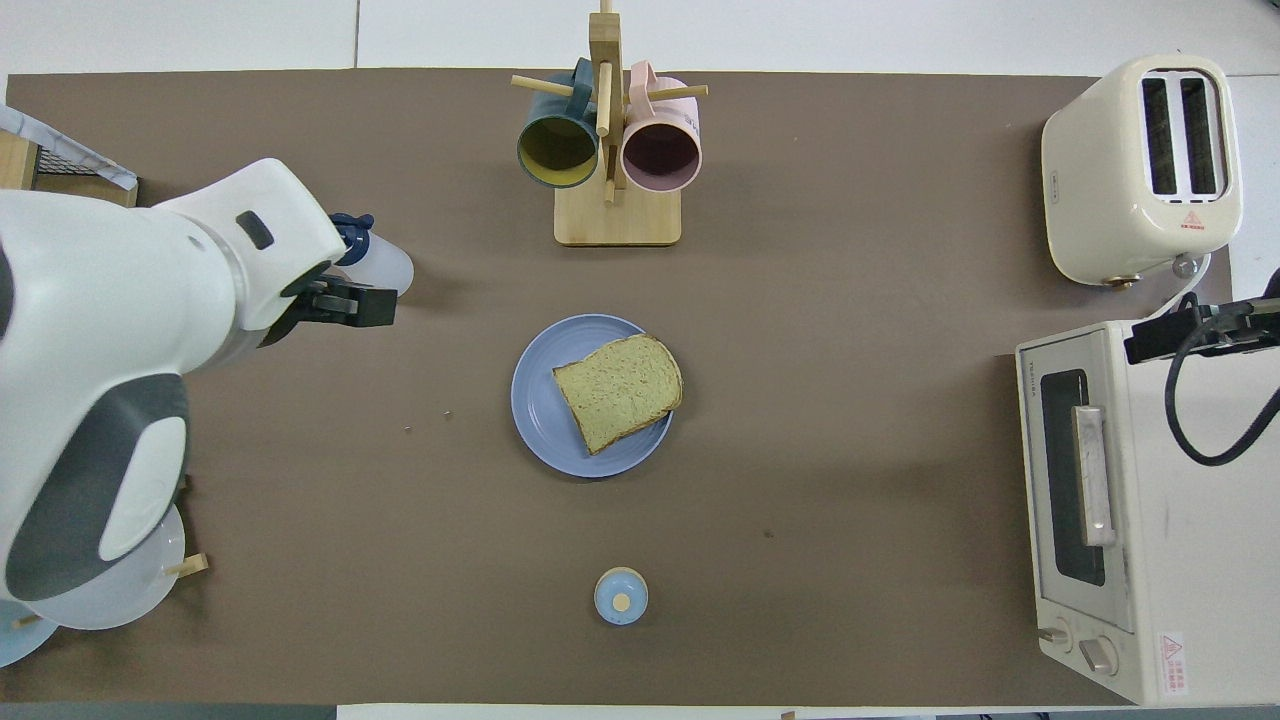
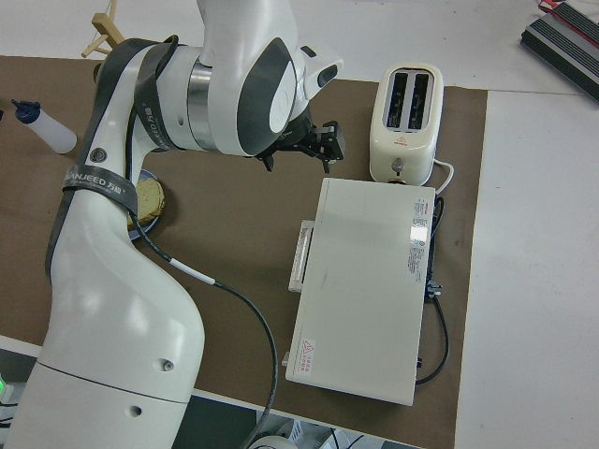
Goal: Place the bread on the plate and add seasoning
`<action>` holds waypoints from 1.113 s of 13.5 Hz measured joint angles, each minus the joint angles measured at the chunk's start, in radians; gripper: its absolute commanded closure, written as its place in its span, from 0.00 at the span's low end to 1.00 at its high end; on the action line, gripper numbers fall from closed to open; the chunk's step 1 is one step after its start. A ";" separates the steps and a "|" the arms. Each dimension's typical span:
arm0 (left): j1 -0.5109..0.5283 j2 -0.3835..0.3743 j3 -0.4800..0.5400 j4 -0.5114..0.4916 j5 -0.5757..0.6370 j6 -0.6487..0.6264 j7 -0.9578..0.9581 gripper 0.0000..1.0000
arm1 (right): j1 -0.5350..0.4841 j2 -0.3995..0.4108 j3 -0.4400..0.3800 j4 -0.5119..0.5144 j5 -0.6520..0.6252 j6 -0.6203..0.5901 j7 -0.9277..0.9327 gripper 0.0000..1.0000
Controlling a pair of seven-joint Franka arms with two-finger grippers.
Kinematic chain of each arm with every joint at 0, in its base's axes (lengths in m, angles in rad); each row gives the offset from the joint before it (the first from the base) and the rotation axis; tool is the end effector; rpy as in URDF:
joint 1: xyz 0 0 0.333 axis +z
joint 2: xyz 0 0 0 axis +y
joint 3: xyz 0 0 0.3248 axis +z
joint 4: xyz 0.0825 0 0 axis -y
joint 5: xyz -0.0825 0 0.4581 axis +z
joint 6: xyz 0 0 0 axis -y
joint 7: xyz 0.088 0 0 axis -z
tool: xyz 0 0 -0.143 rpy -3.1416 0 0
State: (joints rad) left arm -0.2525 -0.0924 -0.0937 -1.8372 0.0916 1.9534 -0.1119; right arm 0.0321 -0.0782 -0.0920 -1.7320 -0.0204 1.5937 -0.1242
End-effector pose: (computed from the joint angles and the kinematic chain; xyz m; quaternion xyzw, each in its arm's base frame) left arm 0.5985 -0.2079 0.5445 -0.9850 0.1289 -0.1120 0.0235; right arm 0.5982 -0.0402 0.5593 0.9990 0.0329 -0.0307 0.0038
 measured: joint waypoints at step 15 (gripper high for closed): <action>0.241 -0.030 0.010 -0.001 -0.078 -0.152 0.275 0.00 | 0.000 0.000 0.000 0.000 0.000 0.000 0.000 0.00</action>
State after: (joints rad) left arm -0.0113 -0.1226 -0.0835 -1.8377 0.0132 1.8018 0.1628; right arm 0.0321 -0.0782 -0.0920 -1.7320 -0.0204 1.5937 -0.1242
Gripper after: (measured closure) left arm 0.000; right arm 0.000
